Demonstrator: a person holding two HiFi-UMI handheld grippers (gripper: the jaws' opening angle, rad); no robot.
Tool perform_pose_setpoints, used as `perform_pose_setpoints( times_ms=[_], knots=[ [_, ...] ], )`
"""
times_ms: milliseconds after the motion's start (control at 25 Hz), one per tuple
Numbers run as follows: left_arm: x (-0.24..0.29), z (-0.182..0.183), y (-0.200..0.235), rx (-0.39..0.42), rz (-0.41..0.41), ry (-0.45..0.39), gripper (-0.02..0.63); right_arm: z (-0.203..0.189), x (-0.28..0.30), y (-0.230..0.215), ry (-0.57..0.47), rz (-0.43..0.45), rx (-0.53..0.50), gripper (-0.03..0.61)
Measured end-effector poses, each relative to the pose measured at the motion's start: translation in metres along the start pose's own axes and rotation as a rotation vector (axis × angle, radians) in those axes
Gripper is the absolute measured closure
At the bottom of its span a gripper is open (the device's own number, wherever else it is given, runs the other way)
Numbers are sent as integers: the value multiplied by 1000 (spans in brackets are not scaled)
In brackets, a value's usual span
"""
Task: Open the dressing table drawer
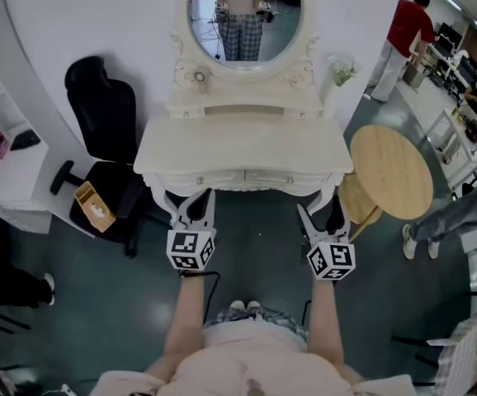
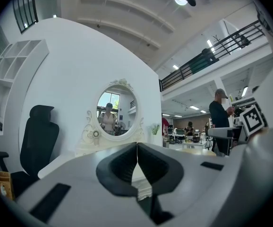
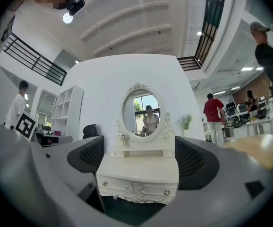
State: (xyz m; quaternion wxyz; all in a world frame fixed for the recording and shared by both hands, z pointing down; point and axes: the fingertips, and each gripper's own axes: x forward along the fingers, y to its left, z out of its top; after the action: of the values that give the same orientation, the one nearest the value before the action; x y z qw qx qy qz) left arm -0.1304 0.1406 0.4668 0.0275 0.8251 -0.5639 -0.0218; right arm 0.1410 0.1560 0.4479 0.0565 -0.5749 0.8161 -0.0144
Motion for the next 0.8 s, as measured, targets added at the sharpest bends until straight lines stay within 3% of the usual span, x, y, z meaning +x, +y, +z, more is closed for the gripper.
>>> perform_pose_setpoints(
  times_ms=[800],
  knots=[
    [23, -6, 20, 15, -32, 11, 586, -20, 22, 3, 15, -34, 11, 117]
  ],
)
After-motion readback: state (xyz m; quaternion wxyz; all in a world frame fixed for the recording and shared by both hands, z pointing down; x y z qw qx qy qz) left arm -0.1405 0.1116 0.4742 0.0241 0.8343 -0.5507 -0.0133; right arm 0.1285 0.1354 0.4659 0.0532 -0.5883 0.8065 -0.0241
